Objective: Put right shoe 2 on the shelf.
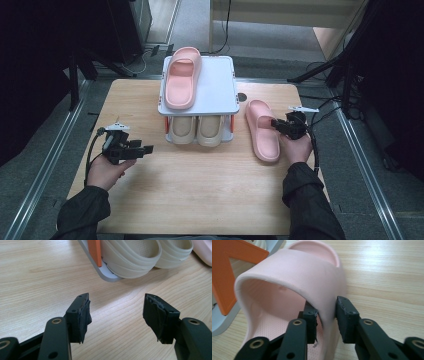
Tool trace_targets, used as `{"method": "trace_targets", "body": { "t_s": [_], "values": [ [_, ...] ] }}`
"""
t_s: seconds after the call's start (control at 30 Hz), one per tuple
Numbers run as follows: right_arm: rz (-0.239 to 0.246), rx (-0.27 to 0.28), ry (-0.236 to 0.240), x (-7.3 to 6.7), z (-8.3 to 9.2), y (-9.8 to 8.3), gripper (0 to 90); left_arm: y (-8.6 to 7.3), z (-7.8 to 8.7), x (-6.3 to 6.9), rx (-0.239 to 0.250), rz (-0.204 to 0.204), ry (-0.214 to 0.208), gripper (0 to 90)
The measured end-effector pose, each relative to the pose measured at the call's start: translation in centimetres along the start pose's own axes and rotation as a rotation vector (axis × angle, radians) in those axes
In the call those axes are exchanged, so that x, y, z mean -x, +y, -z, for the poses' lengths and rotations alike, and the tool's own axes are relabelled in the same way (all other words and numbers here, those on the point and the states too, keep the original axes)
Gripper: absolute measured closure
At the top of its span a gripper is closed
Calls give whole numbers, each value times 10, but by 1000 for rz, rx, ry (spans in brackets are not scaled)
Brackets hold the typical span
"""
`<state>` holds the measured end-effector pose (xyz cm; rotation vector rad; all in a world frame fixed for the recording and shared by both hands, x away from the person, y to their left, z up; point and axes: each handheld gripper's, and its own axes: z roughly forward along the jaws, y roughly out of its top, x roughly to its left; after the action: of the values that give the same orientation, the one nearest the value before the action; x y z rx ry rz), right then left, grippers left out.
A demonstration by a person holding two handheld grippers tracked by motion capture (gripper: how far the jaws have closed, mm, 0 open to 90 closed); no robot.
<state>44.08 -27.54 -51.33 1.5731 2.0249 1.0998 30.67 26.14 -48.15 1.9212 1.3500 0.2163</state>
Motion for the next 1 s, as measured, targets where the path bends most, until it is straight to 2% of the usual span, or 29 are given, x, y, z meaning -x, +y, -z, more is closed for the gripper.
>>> {"method": "trace_targets", "body": {
  "t_s": [0.17,0.23,0.33,0.43,0.53,0.67,0.8,1.0],
  "values": [
    [-33,1,-3,4,3,0,818,1,-1,0,1,2,-4,386],
    [-44,-1,14,6,3,0,822,1,-1,0,4,3,-3,386],
    [-46,-9,8,5,4,0,838,1,0,-1,4,3,-4,386],
    [-70,-18,15,4,4,0,838,1,0,-1,11,4,-2,386],
    [-66,-25,6,2,7,2,837,3,-1,-1,7,2,-5,384],
    [-85,-36,7,0,11,3,837,6,-5,-2,-7,6,-12,380],
    [-78,-47,7,-5,13,2,835,8,-6,-2,-23,6,-13,377],
    [-25,-31,-10,-13,25,10,829,14,-9,3,-14,-3,-33,376]
  ]
}}
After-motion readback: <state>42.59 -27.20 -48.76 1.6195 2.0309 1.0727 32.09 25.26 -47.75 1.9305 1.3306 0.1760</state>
